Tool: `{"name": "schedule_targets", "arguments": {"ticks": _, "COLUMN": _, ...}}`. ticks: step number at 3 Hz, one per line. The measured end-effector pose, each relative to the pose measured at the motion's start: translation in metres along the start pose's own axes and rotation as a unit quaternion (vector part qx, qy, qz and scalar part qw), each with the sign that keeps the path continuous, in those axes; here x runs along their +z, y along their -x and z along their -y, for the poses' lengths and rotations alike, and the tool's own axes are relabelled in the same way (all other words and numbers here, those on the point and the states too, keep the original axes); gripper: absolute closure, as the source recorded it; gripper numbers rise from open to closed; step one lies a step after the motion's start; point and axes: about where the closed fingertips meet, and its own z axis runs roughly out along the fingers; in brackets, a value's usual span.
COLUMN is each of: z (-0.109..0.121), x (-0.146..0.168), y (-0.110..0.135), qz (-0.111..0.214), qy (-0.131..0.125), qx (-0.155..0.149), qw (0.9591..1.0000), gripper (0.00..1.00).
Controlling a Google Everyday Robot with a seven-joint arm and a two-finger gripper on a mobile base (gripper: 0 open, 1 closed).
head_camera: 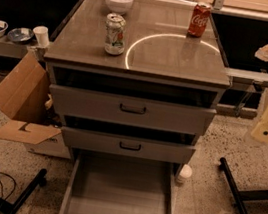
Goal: Place coke can into bottom drawer
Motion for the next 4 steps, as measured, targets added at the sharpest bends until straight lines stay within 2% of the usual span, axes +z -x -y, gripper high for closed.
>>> {"name": "schedule_targets", "arguments": {"ticks": 1, "z": 0.0, "x": 0.0, "y": 0.0, "qz": 0.0, "qy": 0.0, "qx": 0.0, "qw": 1.0, "gripper": 0.0}}
{"name": "schedule_targets", "arguments": {"ticks": 2, "z": 0.02, "x": 0.009, "y": -0.011, "qz": 0.027, "qy": -0.021, "qx": 0.013, "qw": 0.9993, "gripper": 0.0}}
{"name": "schedule_targets", "arguments": {"ticks": 3, "z": 0.079, "x": 0.032, "y": -0.029, "qz": 0.082, "qy": -0.05, "qx": 0.062, "qw": 0.9934, "gripper": 0.0}}
{"name": "schedule_targets", "arguments": {"ticks": 4, "z": 0.154, "x": 0.05, "y": -0.042, "qz": 0.16, "qy": -0.094, "qx": 0.128, "qw": 0.9743, "gripper": 0.0}}
